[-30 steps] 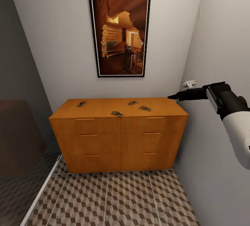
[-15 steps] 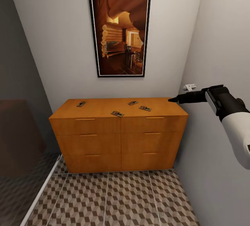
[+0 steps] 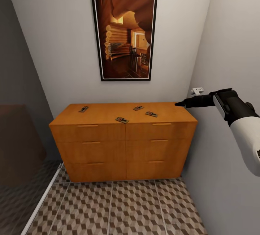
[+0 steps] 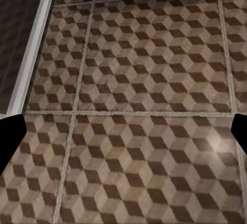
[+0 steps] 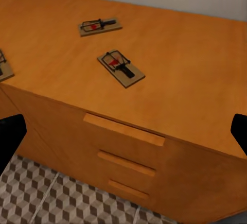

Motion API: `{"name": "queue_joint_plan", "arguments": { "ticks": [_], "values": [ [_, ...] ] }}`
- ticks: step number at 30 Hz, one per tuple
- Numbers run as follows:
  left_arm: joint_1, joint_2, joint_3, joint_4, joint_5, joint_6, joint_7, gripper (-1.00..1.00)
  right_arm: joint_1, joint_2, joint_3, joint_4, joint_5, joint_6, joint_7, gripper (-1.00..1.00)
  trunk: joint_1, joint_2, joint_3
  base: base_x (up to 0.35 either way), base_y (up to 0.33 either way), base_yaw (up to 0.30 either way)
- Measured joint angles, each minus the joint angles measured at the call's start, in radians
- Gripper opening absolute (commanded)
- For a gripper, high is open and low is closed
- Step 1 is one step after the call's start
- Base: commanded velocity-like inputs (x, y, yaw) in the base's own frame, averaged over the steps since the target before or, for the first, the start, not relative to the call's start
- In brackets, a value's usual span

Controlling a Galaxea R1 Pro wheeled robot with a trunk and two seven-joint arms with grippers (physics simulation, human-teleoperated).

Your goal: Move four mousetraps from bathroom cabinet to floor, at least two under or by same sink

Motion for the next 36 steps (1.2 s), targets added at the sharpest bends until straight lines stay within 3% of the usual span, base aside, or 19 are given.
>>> {"name": "queue_joint_plan", "arguments": {
  "ticks": [13,24,31,36],
  "values": [
    [0.000,0.000,0.000,0.000,0.000,0.000,0.000,1.00,0.000,0.000,0.000,0.042,0.000,-0.067,0.000,1.00,0.000,0.000,0.000,0.007,0.000,0.000],
    [0.000,-0.001,0.000,0.000,0.000,0.001,0.000,1.00,0.000,0.000,0.000,0.062,0.000,-0.080,0.000,1.00,0.000,0.000,0.000,0.028,0.000,0.000],
    [0.001,-0.003,-0.001,0.000,0.000,0.003,-0.003,1.00,0.040,0.032,0.005,0.102,0.037,-0.118,-0.011,1.00,0.000,0.000,0.000,0.000,0.000,0.000],
    [0.001,-0.003,-0.001,0.000,0.000,0.003,-0.003,1.00,0.069,0.059,0.004,0.130,0.012,-0.119,-0.011,1.00,0.000,0.000,0.000,0.000,0.000,0.000]
  ]
}}
